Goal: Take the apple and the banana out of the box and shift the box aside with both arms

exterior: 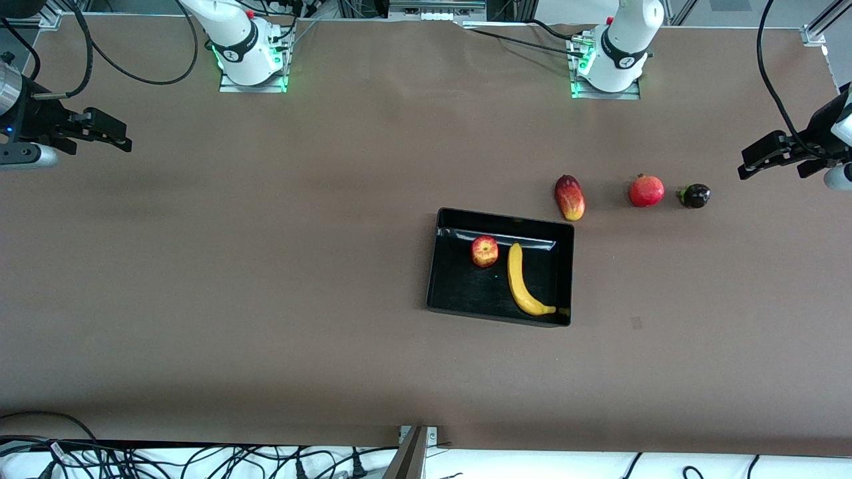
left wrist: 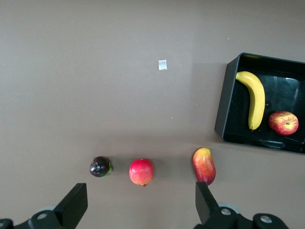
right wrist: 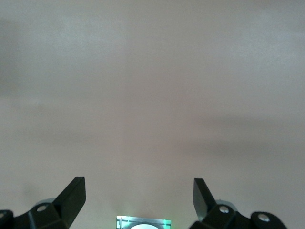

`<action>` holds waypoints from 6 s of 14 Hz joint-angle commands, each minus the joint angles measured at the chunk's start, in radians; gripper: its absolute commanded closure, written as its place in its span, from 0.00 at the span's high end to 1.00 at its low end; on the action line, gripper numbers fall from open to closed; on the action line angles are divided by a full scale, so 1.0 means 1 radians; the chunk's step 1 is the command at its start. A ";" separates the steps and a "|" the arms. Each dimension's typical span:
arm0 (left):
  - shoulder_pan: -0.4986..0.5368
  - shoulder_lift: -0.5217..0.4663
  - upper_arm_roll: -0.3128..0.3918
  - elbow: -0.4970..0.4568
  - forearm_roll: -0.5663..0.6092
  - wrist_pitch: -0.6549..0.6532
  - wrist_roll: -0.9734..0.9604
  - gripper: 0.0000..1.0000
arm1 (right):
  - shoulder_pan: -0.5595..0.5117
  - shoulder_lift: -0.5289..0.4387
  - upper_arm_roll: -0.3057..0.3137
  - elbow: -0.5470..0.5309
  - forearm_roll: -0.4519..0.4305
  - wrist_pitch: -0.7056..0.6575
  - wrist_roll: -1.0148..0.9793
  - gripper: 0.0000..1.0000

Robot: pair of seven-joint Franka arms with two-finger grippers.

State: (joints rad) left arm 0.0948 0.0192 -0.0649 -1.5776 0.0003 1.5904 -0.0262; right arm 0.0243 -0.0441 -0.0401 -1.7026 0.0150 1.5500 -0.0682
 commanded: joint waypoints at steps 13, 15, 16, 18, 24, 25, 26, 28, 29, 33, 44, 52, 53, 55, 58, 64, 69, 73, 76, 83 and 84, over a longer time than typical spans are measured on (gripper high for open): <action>-0.228 0.401 -0.117 0.007 0.180 0.311 -0.723 1.00 | -0.003 0.003 -0.003 0.011 0.020 -0.014 -0.018 1.00; -0.250 0.435 -0.128 0.007 0.181 0.339 -0.779 1.00 | -0.003 0.003 -0.003 0.011 0.020 -0.014 -0.018 1.00; -0.271 0.455 -0.130 0.008 0.178 0.347 -0.796 1.00 | -0.003 0.003 -0.003 0.011 0.020 -0.014 -0.018 1.00; -0.297 0.490 -0.130 0.010 0.175 0.359 -0.816 1.00 | -0.003 0.003 -0.003 0.011 0.020 -0.016 -0.018 1.00; -0.368 0.619 -0.188 0.050 0.171 0.459 -0.851 1.00 | -0.003 0.003 -0.006 0.011 0.020 -0.019 -0.031 1.00; -0.382 0.639 -0.203 0.059 0.171 0.488 -0.853 1.00 | -0.003 0.003 -0.006 0.011 0.020 -0.021 -0.031 1.00; -0.389 0.649 -0.213 0.057 0.170 0.512 -0.854 1.00 | -0.003 0.003 -0.006 0.011 0.020 -0.019 -0.031 1.00; -0.397 0.662 -0.216 0.056 0.176 0.522 -0.867 1.00 | -0.003 0.003 -0.006 0.009 0.020 -0.021 -0.031 1.00; -0.403 0.673 -0.216 0.056 0.175 0.546 -0.867 1.00 | -0.003 0.003 -0.006 0.009 0.020 -0.021 -0.031 1.00; -0.418 0.702 -0.217 0.050 0.170 0.615 -0.883 1.00 | -0.003 0.003 -0.006 0.009 0.020 -0.021 -0.045 1.00; -0.438 0.734 -0.216 -0.055 0.135 0.737 -0.911 1.00 | -0.003 0.003 -0.006 0.009 0.020 -0.021 -0.045 1.00; -0.438 0.736 -0.216 -0.078 0.135 0.734 -0.925 0.00 | -0.003 0.003 -0.004 0.009 0.020 -0.021 -0.045 1.00; -0.438 0.736 -0.216 -0.078 0.135 0.734 -0.925 0.00 | -0.003 0.003 -0.004 0.009 0.020 -0.021 -0.045 1.00; -0.437 0.734 -0.216 -0.076 0.136 0.732 -0.922 0.00 | -0.003 0.003 -0.006 0.009 0.020 -0.021 -0.045 1.00; -0.437 0.716 -0.216 -0.061 0.133 0.721 -0.926 0.00 | -0.003 0.003 -0.006 0.009 0.020 -0.021 -0.047 1.00; -0.408 0.617 -0.207 -0.009 0.110 0.605 -0.917 0.00 | -0.003 0.003 -0.006 0.009 0.020 -0.022 -0.047 1.00; -0.311 0.582 -0.191 0.033 0.095 0.540 -0.849 0.00 | -0.003 0.003 -0.007 0.009 0.020 -0.022 -0.045 1.00; -0.149 0.564 -0.188 0.030 0.106 0.415 -0.556 0.00 | -0.003 0.003 -0.007 0.009 0.020 -0.022 -0.045 1.00; -0.057 0.568 -0.156 0.010 0.107 0.391 -0.347 0.00 | -0.003 0.003 -0.007 0.009 0.020 -0.022 -0.045 1.00; 0.077 0.668 -0.188 -0.122 0.341 0.511 -0.221 0.00 | -0.003 0.003 -0.007 0.009 0.020 -0.034 -0.047 1.00; 0.078 0.683 -0.187 -0.154 0.348 0.572 -0.224 0.00 | -0.003 0.003 -0.007 0.009 0.020 -0.034 -0.047 1.00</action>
State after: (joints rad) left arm 0.1610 0.6817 -0.2296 -1.6566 0.2953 2.0657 -0.2476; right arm 0.0240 -0.0436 -0.0437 -1.7027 0.0154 1.5326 -0.0935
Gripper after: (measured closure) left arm 0.370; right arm 0.000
